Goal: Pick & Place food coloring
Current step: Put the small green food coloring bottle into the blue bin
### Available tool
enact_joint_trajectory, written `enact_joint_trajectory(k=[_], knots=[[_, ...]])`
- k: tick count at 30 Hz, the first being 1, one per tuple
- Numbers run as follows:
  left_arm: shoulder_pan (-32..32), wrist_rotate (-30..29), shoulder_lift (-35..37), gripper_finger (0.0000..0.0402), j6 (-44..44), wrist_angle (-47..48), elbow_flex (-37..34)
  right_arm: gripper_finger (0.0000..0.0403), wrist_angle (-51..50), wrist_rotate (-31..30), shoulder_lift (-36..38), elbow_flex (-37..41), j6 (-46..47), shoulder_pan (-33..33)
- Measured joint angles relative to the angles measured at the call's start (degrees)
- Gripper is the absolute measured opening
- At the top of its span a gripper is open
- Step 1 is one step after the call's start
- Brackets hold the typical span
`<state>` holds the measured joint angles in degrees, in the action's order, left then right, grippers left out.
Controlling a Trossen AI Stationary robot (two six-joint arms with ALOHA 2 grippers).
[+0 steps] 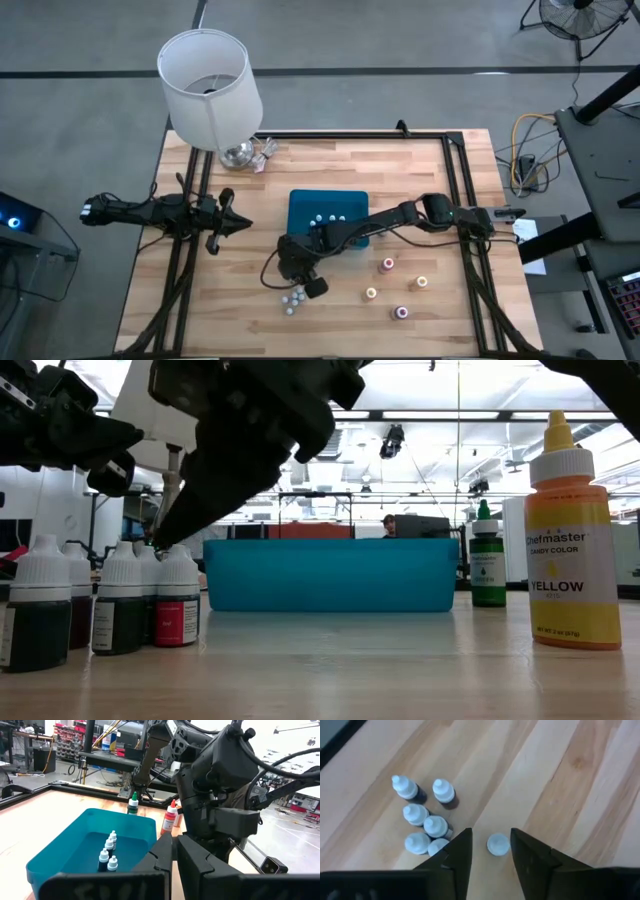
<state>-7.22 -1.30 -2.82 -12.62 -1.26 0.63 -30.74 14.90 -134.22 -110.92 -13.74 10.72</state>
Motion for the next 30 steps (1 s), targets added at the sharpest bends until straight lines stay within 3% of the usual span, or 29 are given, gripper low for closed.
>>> enact_joint_trajectory(k=[10,30], knots=[[-0.01,0.0,0.0,0.0,0.01,0.0,0.02,0.0146,1.78,0.0,-0.01,0.59,0.0,0.0],[0.0,-0.02,0.01,0.0,0.02,0.0,0.02,0.0137,2.78,0.09,-0.93,1.82,-0.23,0.0]])
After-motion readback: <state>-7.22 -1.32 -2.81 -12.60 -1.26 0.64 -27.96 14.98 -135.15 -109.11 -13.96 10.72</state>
